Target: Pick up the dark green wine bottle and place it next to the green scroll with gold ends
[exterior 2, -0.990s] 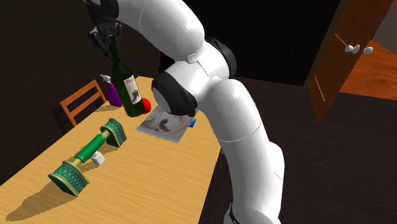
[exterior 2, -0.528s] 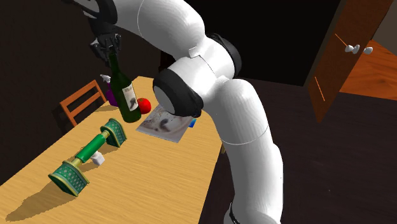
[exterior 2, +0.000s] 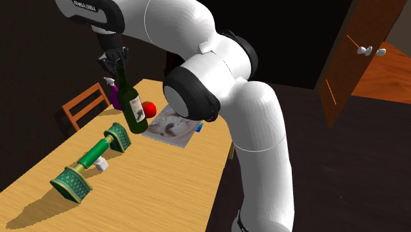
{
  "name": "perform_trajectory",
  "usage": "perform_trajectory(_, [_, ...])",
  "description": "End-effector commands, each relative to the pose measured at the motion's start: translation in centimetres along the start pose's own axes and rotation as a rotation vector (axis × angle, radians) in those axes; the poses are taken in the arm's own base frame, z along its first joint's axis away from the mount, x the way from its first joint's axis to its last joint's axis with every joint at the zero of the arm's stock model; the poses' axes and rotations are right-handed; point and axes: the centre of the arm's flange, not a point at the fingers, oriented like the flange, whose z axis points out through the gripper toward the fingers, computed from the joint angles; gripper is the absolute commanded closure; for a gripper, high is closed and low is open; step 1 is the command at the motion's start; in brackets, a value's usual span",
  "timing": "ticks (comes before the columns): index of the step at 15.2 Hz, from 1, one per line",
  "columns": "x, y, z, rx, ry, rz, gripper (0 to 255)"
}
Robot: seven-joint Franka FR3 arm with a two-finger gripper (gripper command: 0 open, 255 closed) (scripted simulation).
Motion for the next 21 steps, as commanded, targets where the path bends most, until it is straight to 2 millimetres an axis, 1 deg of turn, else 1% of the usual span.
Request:
perform_trajectory(1, [-0.1, 0.0, 1.0, 0.0, 0.001, 0.0, 255])
perform_trajectory(21, [-0.9, 0.1, 11.5, 0.0, 0.001, 0.0, 255])
